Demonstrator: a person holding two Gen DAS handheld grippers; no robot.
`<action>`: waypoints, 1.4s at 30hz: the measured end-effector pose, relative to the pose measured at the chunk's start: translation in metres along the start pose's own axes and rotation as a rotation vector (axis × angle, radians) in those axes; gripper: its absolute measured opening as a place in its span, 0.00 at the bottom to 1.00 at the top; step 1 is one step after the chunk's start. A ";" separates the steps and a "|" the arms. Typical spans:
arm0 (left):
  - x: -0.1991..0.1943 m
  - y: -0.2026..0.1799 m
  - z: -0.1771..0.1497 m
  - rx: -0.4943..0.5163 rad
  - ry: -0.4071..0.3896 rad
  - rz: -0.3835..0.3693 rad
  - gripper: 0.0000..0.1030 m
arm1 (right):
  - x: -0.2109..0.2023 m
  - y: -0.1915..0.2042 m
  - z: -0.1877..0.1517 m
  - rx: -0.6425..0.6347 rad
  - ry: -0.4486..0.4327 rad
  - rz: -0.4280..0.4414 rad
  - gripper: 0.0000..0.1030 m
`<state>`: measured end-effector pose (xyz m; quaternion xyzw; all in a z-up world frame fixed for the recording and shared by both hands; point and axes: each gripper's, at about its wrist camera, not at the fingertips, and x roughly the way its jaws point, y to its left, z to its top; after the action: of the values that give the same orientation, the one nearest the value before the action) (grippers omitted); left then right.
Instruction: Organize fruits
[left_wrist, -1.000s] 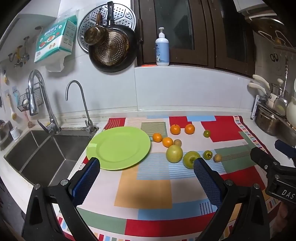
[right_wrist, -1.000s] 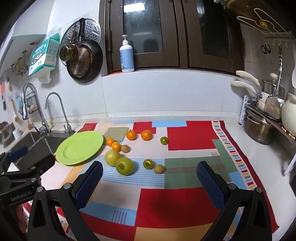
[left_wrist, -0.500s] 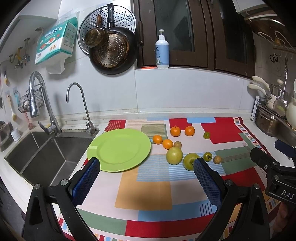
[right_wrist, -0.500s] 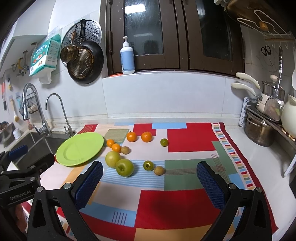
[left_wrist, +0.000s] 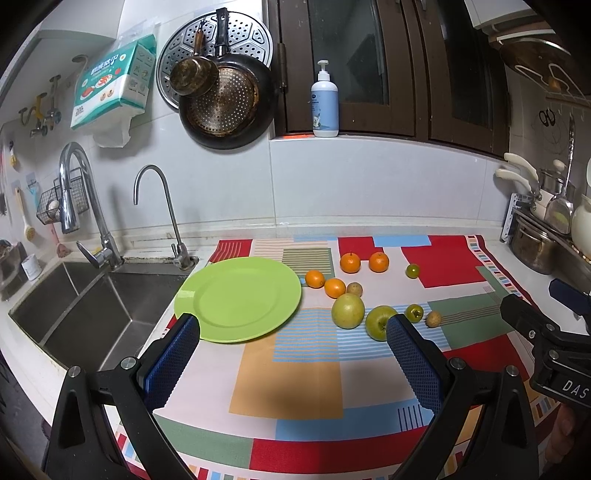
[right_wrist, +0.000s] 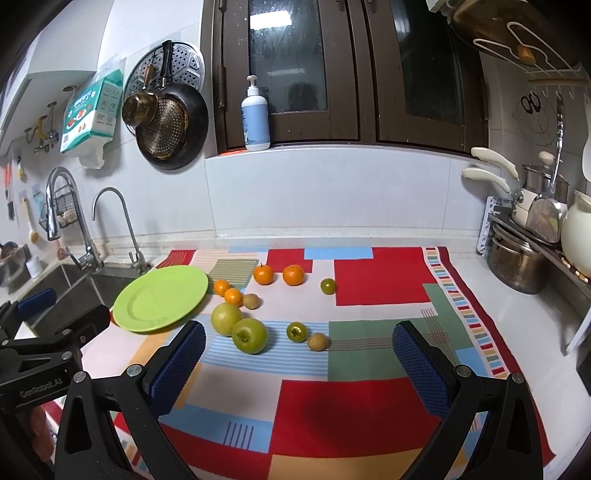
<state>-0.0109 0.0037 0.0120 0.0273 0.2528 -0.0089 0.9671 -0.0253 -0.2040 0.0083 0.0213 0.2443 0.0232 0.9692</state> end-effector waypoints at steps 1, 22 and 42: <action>0.000 0.000 0.000 0.000 -0.001 0.000 1.00 | 0.000 0.000 0.000 0.001 0.000 0.000 0.99; -0.003 0.002 -0.002 -0.001 -0.005 -0.002 1.00 | -0.001 0.000 -0.001 0.002 -0.003 0.002 0.99; 0.000 -0.005 0.000 0.006 -0.003 -0.012 1.00 | -0.001 0.001 -0.002 0.003 -0.001 0.002 0.99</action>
<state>-0.0109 -0.0011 0.0113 0.0288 0.2517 -0.0157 0.9673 -0.0267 -0.2033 0.0071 0.0230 0.2437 0.0239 0.9693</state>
